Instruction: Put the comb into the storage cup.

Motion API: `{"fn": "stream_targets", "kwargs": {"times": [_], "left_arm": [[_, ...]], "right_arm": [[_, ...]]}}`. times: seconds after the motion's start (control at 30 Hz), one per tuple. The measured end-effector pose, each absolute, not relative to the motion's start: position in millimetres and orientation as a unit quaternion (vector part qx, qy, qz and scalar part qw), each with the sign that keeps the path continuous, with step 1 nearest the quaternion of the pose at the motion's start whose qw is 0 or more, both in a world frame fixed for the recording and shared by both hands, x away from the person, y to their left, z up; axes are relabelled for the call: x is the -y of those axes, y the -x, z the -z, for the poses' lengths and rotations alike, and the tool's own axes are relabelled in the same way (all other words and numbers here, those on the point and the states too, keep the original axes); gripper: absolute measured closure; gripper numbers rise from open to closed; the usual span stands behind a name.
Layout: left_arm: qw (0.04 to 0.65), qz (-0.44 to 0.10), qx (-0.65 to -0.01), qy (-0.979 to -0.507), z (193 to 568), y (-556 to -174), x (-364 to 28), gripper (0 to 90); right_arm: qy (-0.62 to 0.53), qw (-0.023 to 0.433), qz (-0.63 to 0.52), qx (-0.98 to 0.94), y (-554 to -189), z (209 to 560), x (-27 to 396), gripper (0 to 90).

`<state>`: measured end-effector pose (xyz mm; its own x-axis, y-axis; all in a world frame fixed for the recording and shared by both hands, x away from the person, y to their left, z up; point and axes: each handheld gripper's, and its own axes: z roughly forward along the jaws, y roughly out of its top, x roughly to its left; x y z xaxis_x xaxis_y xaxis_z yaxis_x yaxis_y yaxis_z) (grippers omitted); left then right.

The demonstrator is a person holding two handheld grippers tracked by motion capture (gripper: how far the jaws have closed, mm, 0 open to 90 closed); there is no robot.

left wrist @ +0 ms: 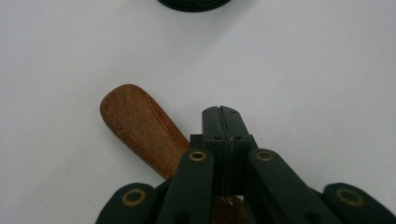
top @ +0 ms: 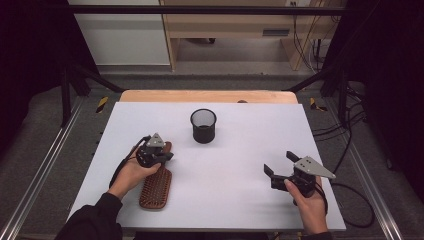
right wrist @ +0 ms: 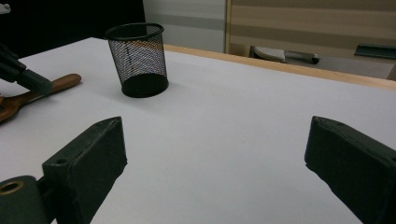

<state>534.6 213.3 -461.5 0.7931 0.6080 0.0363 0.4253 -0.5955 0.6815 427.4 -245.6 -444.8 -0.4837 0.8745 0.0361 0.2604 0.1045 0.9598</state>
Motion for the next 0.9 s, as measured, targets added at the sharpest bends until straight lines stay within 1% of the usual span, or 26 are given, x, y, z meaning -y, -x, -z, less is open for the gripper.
{"fn": "stream_targets", "kwargs": {"times": [0.37,0.9], "left_arm": [[0.323,-0.141,-0.305,-0.885,467.2,-534.6,-221.4,90.0],[0.319,-0.146,-0.363,-0.863,469.0,-506.9,-264.9,90.0]], "right_arm": [[-0.418,0.296,-0.523,-0.681,-427.6,444.8,248.3,5.7],[-0.421,0.295,-0.528,-0.676,-425.8,442.7,250.2,5.7]]}}
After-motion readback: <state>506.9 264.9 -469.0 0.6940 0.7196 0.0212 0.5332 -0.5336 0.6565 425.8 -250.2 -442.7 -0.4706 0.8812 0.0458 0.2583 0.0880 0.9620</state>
